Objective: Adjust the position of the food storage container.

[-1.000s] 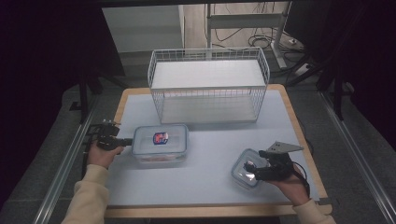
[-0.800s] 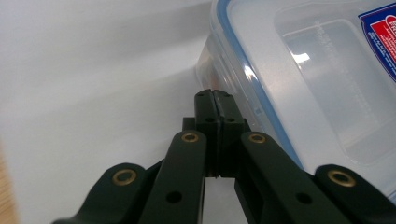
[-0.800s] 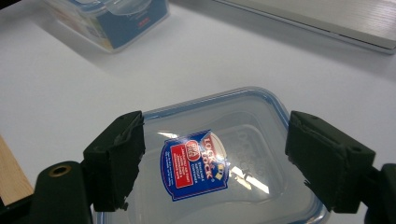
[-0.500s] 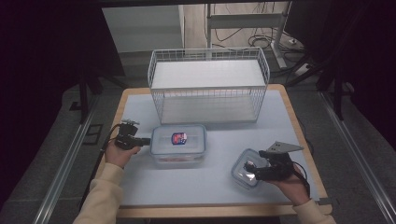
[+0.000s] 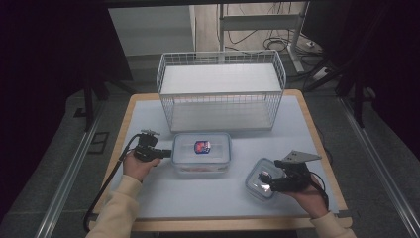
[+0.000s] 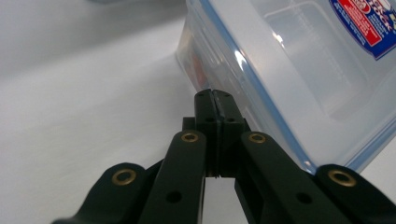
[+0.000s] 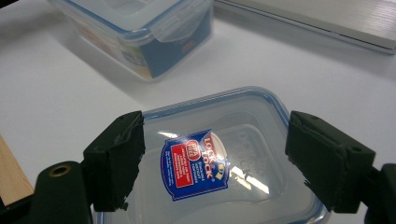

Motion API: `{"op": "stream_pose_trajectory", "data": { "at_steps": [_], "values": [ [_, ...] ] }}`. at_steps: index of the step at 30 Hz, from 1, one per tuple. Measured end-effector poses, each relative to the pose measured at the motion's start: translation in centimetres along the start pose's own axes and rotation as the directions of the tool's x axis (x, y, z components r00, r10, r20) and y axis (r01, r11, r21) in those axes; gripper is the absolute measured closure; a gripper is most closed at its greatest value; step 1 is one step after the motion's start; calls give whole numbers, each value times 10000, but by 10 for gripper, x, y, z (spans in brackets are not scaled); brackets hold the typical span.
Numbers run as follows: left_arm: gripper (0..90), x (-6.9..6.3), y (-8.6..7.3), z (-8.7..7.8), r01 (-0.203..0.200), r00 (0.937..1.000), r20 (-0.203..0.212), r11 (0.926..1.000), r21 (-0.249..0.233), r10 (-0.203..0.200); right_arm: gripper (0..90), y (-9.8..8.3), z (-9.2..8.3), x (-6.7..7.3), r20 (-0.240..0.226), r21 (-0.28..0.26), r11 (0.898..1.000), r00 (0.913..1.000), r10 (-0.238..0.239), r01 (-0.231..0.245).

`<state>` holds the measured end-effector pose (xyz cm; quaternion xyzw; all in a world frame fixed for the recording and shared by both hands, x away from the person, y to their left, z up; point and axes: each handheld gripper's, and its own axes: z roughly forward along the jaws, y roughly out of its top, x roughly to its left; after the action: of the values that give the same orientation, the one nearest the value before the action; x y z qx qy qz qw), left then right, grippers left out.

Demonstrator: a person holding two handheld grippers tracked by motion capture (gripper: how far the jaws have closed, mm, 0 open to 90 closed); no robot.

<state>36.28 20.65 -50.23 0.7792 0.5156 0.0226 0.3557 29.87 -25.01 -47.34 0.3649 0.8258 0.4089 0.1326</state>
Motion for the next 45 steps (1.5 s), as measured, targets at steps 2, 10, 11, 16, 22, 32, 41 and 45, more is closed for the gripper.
{"op": "stream_pose_trajectory", "data": {
  "at_steps": [2, 10, 11, 16, 22, 32, 41, 45],
  "values": [
    [900, -5, 3, 4, -121, 9999, 88, 9999, 101, 120, 194, 0, 0, 0, -1, 5, 10000, 10000, -1, 1],
    [900, -24, 15, 23, -276, 9985, 486, 9995, 133, 269, 194, 0, 0, 0, -31, -8, 10000, 10000, 1, -1],
    [900, -26, 16, 24, -314, 9982, 512, 9994, 171, 305, 194, 0, 0, -1, -27, -33, 10000, 10000, 6, -6],
    [900, -26, 14, 23, -435, 9973, 599, 9989, 180, 423, 194, 1, -2, -3, -39, -128, 9998, 9999, 118, -119],
    [900, -26, 9, 4, -535, 9972, 485, 9970, -557, 562, 192, 6, -4, -6, -158, -372, 9990, 9995, 257, -262],
    [714, -35, -6, -34, -1099, 9939, -60, 9820, -1536, 1103, 180, 22, -5, -11, -478, -928, 9941, 9975, 515, -558],
    [291, -33, -11, -43, -639, 9980, -129, 9825, -1752, 626, 167, 27, -3, -16, -626, -1074, 9881, 9926, 1041, -1104],
    [228, -36, -11, -42, -511, 9985, 109, 9834, -1739, 538, 172, 30, -2, -15, -764, -912, 9890, 9910, 1095, -1163]
  ]
}}
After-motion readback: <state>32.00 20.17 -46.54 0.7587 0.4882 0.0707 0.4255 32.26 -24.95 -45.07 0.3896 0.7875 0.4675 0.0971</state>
